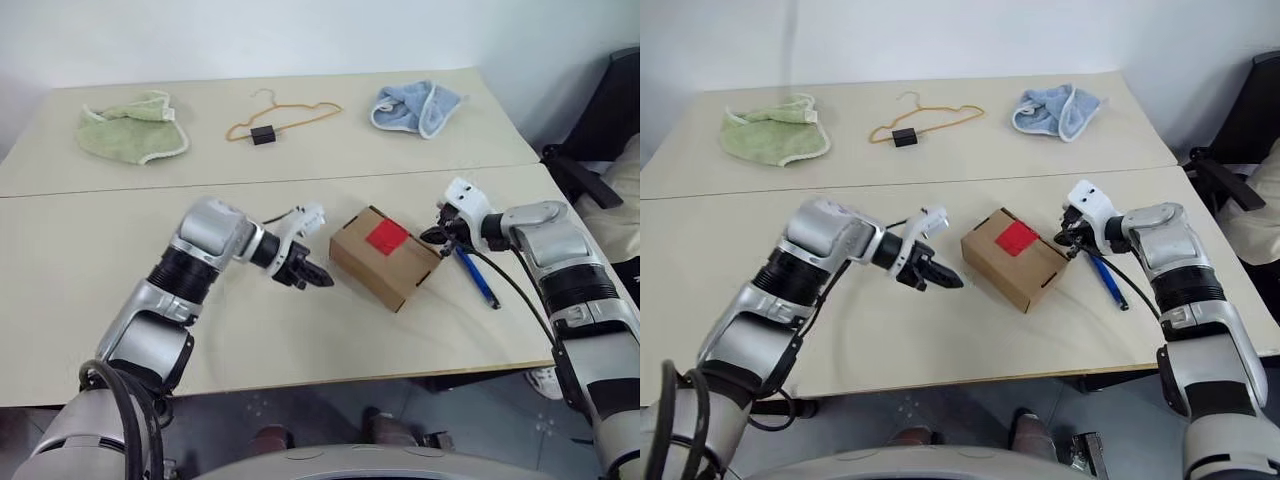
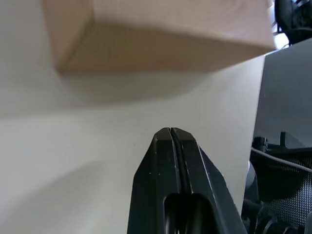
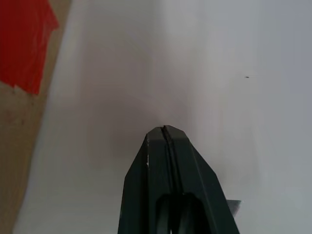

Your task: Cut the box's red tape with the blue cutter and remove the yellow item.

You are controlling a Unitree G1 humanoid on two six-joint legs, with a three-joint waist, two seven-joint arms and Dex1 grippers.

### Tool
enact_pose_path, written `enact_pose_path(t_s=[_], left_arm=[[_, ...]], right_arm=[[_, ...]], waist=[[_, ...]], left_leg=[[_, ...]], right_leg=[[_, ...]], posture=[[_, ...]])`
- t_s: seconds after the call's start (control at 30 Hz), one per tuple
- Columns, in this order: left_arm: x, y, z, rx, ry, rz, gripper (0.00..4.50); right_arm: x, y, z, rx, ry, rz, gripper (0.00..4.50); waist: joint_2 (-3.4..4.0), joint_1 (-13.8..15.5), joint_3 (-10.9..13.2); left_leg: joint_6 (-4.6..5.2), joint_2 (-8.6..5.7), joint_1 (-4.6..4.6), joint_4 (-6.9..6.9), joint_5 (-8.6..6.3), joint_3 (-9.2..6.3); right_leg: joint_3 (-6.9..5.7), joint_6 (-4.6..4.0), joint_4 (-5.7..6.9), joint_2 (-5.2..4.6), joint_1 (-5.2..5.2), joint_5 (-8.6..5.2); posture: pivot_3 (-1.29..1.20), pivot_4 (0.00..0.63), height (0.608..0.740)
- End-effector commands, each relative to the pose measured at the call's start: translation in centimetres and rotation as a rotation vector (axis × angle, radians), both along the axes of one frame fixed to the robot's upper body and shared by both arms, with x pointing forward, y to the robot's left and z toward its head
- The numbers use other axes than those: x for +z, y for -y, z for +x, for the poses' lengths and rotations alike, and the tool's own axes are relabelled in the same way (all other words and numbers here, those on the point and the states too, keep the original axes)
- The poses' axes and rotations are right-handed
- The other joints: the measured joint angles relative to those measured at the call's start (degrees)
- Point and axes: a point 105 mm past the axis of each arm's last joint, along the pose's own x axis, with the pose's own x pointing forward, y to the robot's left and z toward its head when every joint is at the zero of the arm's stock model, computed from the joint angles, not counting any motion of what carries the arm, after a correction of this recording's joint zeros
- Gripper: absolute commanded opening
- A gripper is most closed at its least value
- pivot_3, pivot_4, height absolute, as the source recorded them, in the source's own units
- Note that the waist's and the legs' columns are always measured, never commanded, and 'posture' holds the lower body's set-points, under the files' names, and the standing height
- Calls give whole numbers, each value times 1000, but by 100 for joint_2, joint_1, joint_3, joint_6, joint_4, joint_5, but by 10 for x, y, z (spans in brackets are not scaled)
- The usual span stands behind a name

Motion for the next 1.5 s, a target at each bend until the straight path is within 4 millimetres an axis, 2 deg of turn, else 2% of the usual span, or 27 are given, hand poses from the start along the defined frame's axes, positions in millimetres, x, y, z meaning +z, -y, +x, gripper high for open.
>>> enact_pose_path(t_s=[0.03,0.23,0.4,0.53,0.8,0.97,1.13,1.23,1.3,1.4,1.5], left_arm=[[3,5,11,13,116,-2,0],[13,16,36,133,183,-96,0],[16,13,37,127,183,-95,0],[16,11,35,109,178,-84,0],[15,-3,37,97,194,-37,0],[20,-23,53,146,249,-5,0],[26,-29,62,144,282,-4,0],[38,-30,65,141,309,-26,0],[56,-26,68,138,328,-85,0],[84,-5,58,39,333,-179,0],[90,16,40,-90,296,-214,0]], right_arm=[[7,-15,-15,97,-3,-1,27],[7,-39,-48,187,-32,28,27],[7,-59,-65,201,-23,53,27],[8,-61,-66,163,-10,69,27],[6,-49,-57,76,11,70,27],[11,-29,-55,-11,39,20,27],[12,-7,-64,-78,47,0,27],[20,1,-66,-117,86,-8,27],[36,11,-62,-174,153,-18,27],[55,16,-69,-206,158,-2,602],[68,7,-74,-183,168,15,1602]], waist=[[0,5,0],[0,39,0],[0,32,0],[0,38,0],[0,44,0],[0,41,0],[0,81,0],[-1,63,0],[-4,59,2],[-5,69,3],[-5,79,3]], left_leg=[[0,0,1,1,0,0],[0,-1,1,16,0,1],[0,-2,0,26,0,1],[0,-1,2,33,0,1],[4,-3,-2,45,-2,0],[4,-3,-2,45,-2,0],[9,-4,-4,46,-5,1],[9,-4,-5,46,-5,2],[9,-4,-5,47,-5,2],[10,-4,-8,52,-5,1],[13,-3,-7,52,-7,1]], right_leg=[[0,0,2,0,0,0],[0,0,11,-1,2,0],[1,0,25,-1,2,0],[3,0,36,-1,1,0],[4,0,43,-3,2,0],[4,0,44,-3,2,0],[4,0,42,-3,3,0],[4,0,43,-3,1,0],[4,0,44,-3,2,0],[4,0,46,-3,1,1],[4,0,44,-3,2,0]], posture=[[0,150,740],[0,150,740],[0,150,740],[0,150,740],[0,150,740],[0,150,740],[0,150,740],[0,150,740],[0,150,740],[0,150,740],[0,150,740]])
